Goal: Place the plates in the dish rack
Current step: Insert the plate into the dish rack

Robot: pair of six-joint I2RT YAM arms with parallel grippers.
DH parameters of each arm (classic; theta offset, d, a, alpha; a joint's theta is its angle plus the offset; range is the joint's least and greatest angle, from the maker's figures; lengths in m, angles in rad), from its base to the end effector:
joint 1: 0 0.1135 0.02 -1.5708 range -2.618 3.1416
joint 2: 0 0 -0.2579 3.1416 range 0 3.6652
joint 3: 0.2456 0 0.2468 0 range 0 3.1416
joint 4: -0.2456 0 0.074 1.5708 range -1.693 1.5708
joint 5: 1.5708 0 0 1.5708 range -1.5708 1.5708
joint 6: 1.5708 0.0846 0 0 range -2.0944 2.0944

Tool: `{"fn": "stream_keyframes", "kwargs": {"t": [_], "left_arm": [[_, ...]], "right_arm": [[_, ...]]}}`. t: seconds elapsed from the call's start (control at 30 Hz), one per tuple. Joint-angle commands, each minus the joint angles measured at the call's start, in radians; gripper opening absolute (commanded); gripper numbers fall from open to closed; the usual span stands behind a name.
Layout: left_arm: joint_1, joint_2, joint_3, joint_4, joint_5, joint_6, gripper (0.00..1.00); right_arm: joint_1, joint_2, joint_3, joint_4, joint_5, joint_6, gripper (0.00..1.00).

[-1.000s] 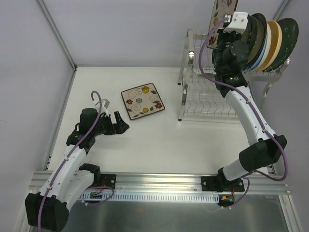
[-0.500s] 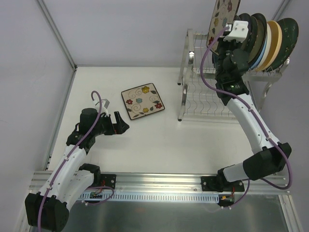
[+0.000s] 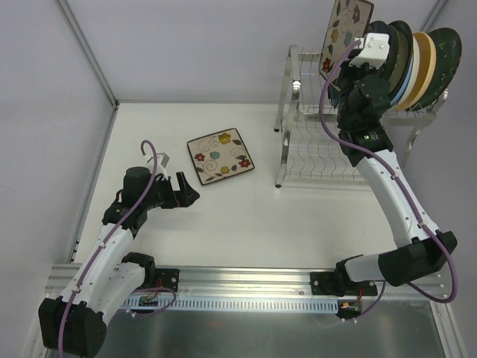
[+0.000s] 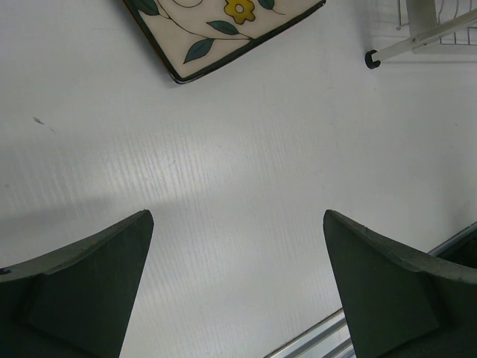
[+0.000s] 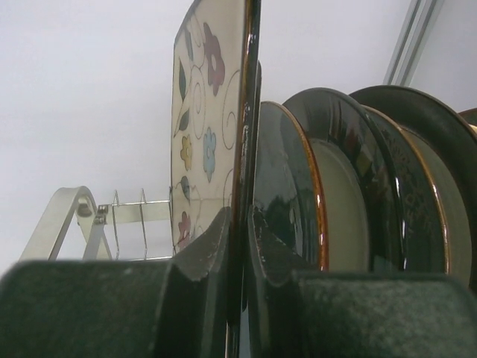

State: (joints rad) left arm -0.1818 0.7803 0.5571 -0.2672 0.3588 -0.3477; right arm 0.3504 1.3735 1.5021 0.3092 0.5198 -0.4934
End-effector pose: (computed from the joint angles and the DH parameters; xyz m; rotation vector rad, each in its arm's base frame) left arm 0.2096 -0.0687 0.2283 0.0533 2.0996 -0.6931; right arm 0.3269 0.0747 0.5191 -0.0312 1.2039 -0.4195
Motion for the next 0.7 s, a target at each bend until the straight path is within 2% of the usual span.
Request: {"fn": "stream_keyframes", "kwargs": {"t": [0.0,0.23,0.67], "left_arm": [[0.004,-0.007,0.007,0.036,0.029,0.03,0.99],[0.002,-0.009,0.007,0.037,0.034,0.027,0.99],[0.002,-0.009,0.007,0.037,0.035,0.024,0.99]], "right_arm": [[0.005,-0.054,0.059,-0.145,-0.044,0.085,0.01],[0.01,-0.031,0.153,-0.295,-0.073,0.096,0.01],[0.055,0.027,0.282,-0.403,-0.049,0.085,0.01]]}}
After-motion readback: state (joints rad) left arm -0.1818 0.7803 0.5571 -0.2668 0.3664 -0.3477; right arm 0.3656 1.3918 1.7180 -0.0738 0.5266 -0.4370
